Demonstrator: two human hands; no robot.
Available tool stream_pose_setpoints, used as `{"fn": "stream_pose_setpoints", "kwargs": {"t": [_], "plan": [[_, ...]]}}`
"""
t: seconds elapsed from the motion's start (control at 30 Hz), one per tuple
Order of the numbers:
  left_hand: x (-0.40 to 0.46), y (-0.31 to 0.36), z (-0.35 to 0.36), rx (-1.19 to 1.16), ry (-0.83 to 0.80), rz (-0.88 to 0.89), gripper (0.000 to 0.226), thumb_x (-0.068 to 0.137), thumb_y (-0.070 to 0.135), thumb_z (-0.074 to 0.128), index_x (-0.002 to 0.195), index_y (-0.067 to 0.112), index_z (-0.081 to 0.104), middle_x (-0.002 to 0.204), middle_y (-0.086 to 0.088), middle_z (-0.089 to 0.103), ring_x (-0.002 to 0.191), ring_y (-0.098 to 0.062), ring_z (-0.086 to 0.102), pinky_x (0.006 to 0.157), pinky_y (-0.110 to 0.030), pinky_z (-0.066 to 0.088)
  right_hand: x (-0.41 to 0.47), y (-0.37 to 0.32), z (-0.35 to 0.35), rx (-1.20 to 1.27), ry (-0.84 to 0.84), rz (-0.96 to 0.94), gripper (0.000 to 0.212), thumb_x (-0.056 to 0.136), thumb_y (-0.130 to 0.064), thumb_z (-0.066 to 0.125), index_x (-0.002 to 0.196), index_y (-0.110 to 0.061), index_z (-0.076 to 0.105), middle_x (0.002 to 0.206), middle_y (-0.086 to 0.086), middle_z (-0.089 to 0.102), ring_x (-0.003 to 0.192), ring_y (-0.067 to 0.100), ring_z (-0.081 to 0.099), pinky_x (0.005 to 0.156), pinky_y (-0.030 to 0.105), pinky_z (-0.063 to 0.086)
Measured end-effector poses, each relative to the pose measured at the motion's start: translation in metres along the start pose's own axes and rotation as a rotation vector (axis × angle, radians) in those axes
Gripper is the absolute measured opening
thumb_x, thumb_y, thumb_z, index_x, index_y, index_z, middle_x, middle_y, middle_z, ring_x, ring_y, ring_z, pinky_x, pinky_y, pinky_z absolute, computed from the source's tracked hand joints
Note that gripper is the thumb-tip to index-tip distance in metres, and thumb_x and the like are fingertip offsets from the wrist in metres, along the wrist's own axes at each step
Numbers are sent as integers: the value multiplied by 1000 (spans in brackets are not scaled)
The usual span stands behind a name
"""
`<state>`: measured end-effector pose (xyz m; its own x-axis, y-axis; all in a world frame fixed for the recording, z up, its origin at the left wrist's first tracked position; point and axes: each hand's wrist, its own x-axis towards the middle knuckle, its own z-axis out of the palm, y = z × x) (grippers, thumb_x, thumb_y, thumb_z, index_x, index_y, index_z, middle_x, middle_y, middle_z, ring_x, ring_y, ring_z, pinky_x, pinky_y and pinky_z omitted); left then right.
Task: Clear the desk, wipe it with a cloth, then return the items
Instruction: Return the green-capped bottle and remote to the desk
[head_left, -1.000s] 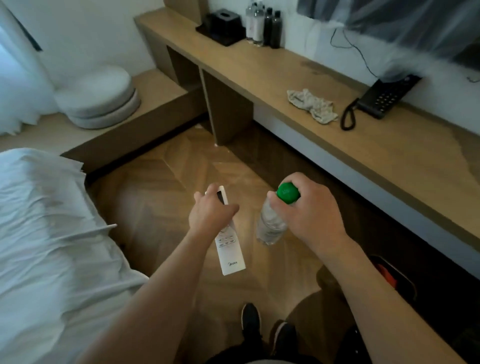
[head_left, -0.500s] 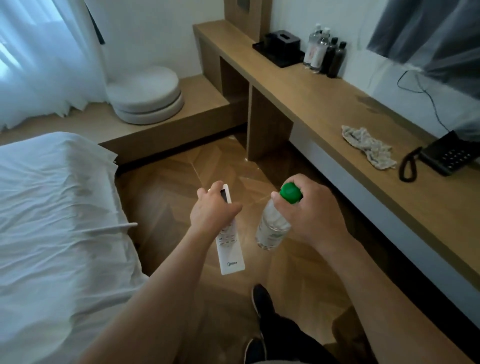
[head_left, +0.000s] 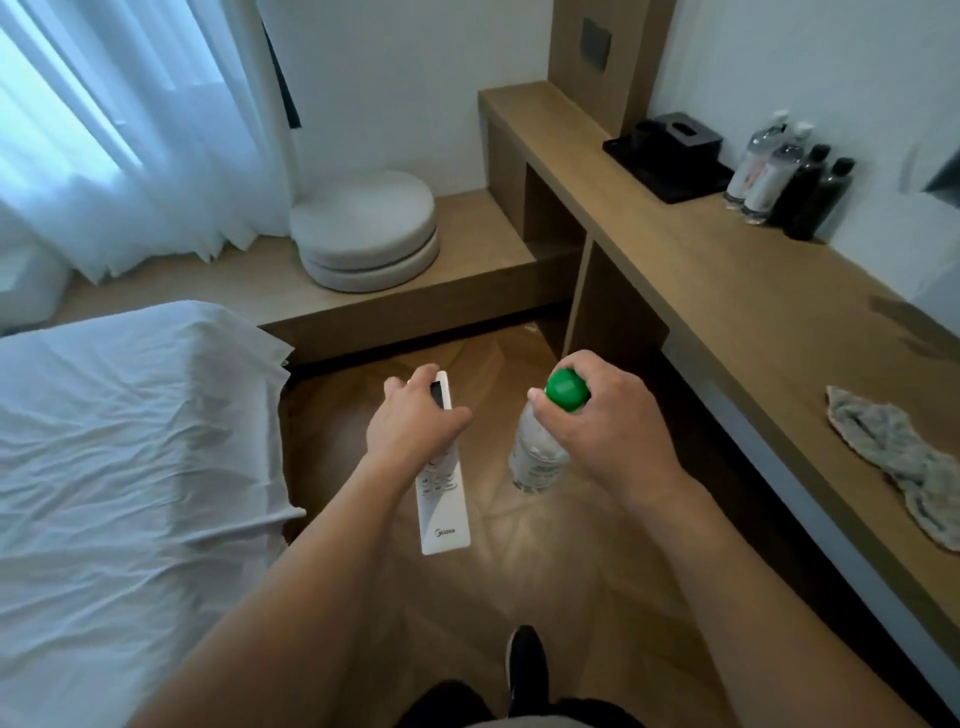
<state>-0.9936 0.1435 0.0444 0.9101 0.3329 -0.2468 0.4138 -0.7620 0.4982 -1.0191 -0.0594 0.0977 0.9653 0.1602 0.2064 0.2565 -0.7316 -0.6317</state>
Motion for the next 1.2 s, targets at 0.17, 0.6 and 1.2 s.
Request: {"fn": "stream_pose_setpoints", "kwargs": {"t": [0.17, 0.6, 1.2], "plan": [[71, 6, -28, -30, 27, -34, 74, 84, 46, 66, 150, 38, 33, 125, -3, 42, 90, -23, 57, 66, -30, 45, 86, -5, 20, 21, -10, -31, 20, 89, -44, 66, 91, -28, 55, 78, -12, 56, 71, 6, 58, 65, 27, 55], [335, -10, -106, -21, -18, -100, 73, 86, 47, 64, 150, 36, 33, 130, -7, 42, 90, -22, 56, 62, -28, 39, 339, -28, 121, -3, -46, -132, 22, 88, -45, 66, 93, -25, 58, 77, -13, 57, 71, 6, 58, 65, 29, 54], [676, 39, -169, -19, -54, -7, 71, 87, 44, 64, 150, 35, 33, 116, 0, 36, 89, -22, 54, 73, -34, 48, 663, -29, 232, 22, -57, -22, 21, 88, -44, 67, 92, -24, 58, 77, -11, 58, 71, 8, 58, 65, 31, 55]]}}
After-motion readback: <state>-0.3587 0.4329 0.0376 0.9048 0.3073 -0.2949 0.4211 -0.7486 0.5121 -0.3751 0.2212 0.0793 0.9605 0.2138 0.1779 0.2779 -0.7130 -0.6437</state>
